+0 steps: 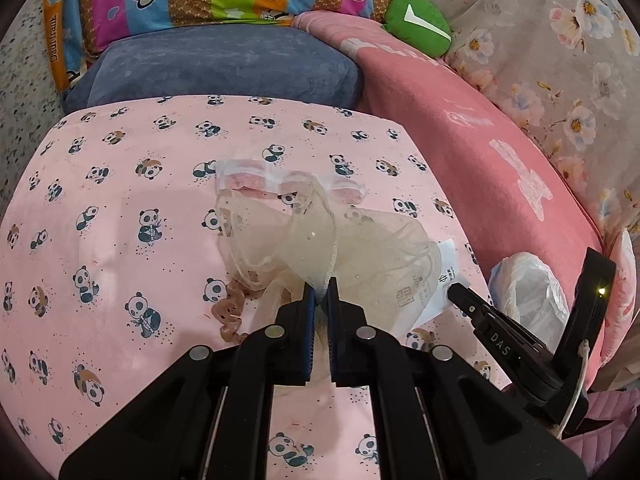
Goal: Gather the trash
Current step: 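Carry the stocking and tag over the bin and open both tools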
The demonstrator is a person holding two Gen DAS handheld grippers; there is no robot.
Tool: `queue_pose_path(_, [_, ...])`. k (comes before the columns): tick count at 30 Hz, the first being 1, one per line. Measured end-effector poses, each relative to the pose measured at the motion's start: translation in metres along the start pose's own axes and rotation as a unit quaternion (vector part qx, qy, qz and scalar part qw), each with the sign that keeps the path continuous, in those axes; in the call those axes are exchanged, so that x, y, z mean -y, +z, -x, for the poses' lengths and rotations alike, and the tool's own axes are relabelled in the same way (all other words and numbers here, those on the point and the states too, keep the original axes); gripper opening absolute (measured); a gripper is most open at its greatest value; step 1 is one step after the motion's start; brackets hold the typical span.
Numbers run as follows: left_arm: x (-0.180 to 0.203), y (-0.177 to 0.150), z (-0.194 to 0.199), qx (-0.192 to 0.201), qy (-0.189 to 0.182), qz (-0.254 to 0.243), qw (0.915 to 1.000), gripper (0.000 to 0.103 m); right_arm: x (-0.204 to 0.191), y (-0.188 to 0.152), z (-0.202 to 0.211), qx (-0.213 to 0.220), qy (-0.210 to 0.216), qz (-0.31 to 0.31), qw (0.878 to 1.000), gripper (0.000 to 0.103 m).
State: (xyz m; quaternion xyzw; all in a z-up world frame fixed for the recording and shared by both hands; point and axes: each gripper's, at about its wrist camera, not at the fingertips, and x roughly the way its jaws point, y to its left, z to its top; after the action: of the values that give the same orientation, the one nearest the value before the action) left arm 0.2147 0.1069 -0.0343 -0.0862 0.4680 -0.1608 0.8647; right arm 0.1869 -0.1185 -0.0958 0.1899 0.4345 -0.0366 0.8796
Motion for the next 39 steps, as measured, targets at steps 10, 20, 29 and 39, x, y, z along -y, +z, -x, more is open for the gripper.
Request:
queue_pose_path(10, [0.067, -0.013, 0.025, 0.014, -0.030, -0.046, 0.9984, 0.005, 0.044, -0.002, 0.083, 0.066, -0.019, -0.019, 0.997, 0.001])
queue_pose_path(20, [0.152, -0.025, 0.030, 0.014, -0.070, -0.105, 0.9919, 0.005, 0.110, -0.003, 0.145, 0.112, -0.049, -0.064, 0.990, 0.001])
queue_pose_path(29, [0.221, -0.033, 0.023, 0.004, -0.100, -0.153, 0.9832, 0.005, 0.165, -0.009, 0.176, 0.136, -0.074, -0.106, 0.982, 0.001])
queue_pose_path(39, [0.277, -0.047, 0.008, -0.013, -0.131, -0.183, 0.9743, 0.008, 0.214, -0.015, 0.200, 0.155, -0.097, -0.140, 0.973, 0.001])
